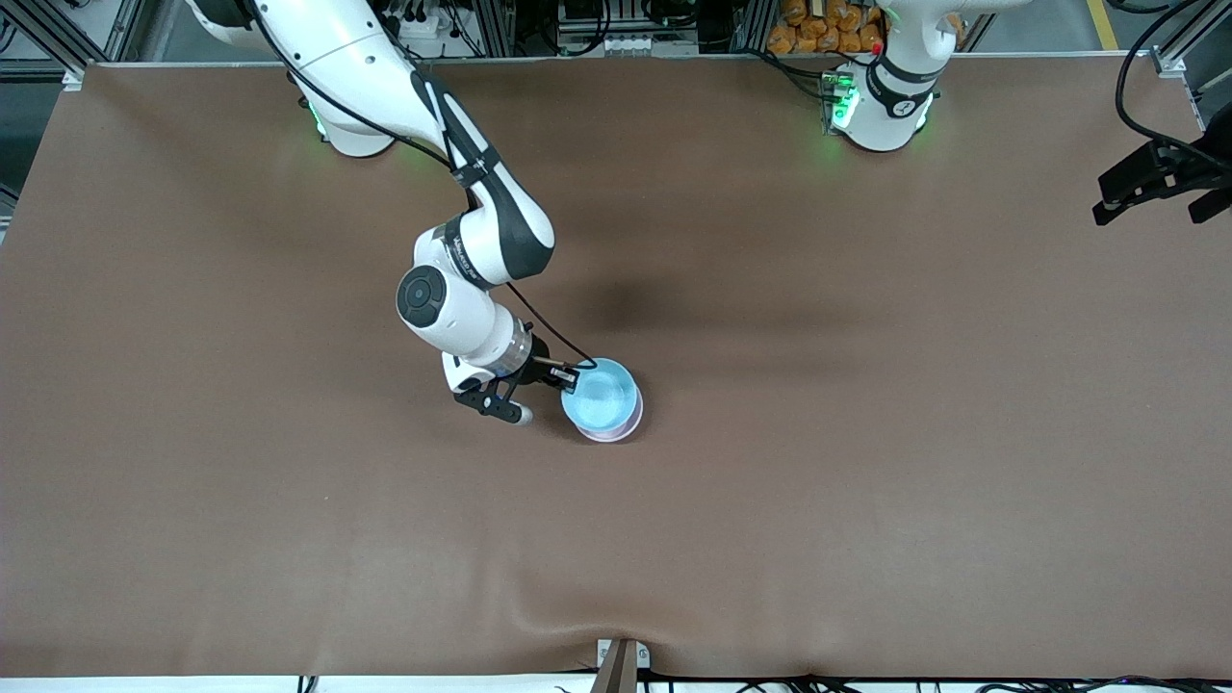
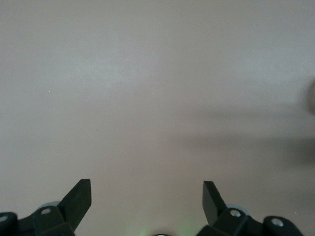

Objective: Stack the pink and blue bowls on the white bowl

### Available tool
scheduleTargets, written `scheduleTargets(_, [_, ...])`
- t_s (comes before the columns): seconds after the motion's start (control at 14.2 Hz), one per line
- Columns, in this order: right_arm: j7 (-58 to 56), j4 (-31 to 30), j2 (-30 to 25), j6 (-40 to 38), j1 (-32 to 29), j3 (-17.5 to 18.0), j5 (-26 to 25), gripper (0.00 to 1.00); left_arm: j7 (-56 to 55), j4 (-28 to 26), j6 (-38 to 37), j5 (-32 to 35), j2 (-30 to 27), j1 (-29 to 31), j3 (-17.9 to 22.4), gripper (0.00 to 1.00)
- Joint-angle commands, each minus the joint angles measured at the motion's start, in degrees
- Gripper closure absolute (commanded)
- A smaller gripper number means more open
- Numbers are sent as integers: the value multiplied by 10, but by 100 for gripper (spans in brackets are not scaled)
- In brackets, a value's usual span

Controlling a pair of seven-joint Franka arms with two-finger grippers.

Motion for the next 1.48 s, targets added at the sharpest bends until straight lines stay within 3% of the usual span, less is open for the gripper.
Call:
scheduleTargets(0.0, [-6,1,-22,-7,-11,-22,7,0,14,-15,15,0,-9,1,2,0])
scheduleTargets(0.28, [-92,4,-56,-73,-32,-85,6,0,3,-15,13,0,-9,1,-2,0])
scheduleTargets(0.98, [-368,18,-130,-338,-30,-339,2,0,-17,-18,10,-7,-9,1,-4,0])
scheduleTargets(1.2, [-366,75,-132,-410,-27,-362,-62,0,-17,-15,10,-7,-7,-3,-4,0])
scheduleTargets(1.41, [-369,116,-133,-474,-27,-383,-76,0,-16,-15,10,-7,-6,-5,-4,0])
